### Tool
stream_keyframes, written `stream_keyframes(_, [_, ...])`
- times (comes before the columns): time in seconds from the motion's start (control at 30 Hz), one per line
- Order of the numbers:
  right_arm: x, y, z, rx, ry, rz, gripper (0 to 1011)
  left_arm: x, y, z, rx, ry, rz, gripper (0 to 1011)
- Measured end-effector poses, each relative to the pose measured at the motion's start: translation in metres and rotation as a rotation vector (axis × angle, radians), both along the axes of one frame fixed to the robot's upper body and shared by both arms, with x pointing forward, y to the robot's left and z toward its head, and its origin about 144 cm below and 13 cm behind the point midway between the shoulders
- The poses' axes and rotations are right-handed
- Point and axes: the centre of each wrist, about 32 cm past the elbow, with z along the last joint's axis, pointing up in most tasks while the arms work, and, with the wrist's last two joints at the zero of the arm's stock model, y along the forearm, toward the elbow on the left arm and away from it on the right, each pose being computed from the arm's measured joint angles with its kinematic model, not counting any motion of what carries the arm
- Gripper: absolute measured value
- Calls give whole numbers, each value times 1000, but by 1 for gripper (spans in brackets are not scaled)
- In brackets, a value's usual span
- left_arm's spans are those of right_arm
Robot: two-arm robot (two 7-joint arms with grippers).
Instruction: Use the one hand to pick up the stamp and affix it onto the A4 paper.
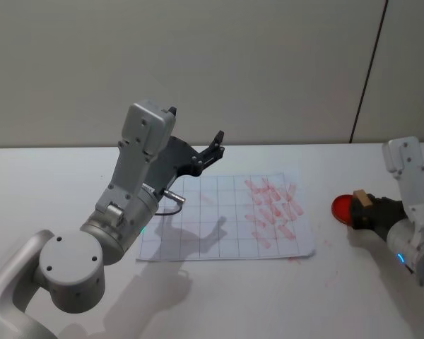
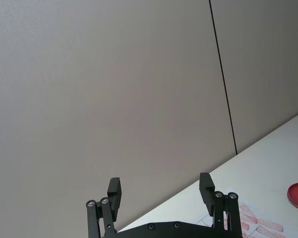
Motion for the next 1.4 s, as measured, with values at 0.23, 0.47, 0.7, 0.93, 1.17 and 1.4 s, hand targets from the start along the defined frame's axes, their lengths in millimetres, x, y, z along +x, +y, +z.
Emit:
stream_keyframes(0.23, [2,0,-2,7,-27,2,480,0,0,0,0,0,0,1001])
stream_keyframes(0.47, [3,1,1,18,-71,9,683,0,0,0,0,0,0,1001])
stream_keyframes(0.7, [1,0,9,29,-144,19,891,0,0,0,0,0,0,1001])
stream_keyframes(0.93, [-6,-4,17,33,-247,27,1001,0,0,0,0,0,0,1001])
stream_keyframes(1.17, [-15,-10,26,25,-339,30,1001,0,0,0,0,0,0,1001])
stream_keyframes(1.4, [-22,-14,32,20,-401,32,1001,0,0,0,0,0,0,1001])
